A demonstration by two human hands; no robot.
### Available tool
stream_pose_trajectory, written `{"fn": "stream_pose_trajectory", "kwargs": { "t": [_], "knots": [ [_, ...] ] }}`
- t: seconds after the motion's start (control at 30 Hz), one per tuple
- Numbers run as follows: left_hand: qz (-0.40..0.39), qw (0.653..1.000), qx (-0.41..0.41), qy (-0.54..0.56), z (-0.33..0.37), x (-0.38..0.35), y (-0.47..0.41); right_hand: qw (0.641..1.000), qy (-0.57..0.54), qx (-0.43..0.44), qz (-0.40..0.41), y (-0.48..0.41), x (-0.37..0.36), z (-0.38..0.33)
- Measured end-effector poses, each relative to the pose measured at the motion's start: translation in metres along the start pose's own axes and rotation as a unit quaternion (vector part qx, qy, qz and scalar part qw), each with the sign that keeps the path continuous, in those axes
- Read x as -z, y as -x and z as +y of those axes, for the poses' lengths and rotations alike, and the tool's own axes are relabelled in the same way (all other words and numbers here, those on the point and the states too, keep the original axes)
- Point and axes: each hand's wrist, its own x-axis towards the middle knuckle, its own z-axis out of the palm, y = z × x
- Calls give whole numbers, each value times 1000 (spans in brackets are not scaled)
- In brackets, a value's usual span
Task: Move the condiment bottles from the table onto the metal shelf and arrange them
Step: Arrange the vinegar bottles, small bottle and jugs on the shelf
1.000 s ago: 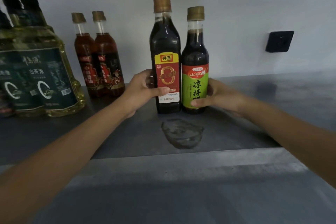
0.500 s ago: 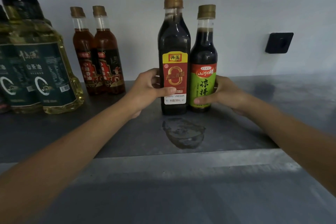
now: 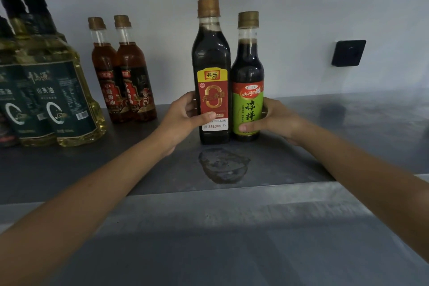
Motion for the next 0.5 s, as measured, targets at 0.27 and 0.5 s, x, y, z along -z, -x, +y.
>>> {"fn": "stream_pose_trajectory", "kwargs": {
  "t": [0.27,0.5],
  "knots": [
    [-40,976,4,-213,-16,1,42,980,172,43,-87,49,31,15],
    [81,951,-42,-296,-118,0,74,926,362,104,-14,200,174,81]
  ]
}}
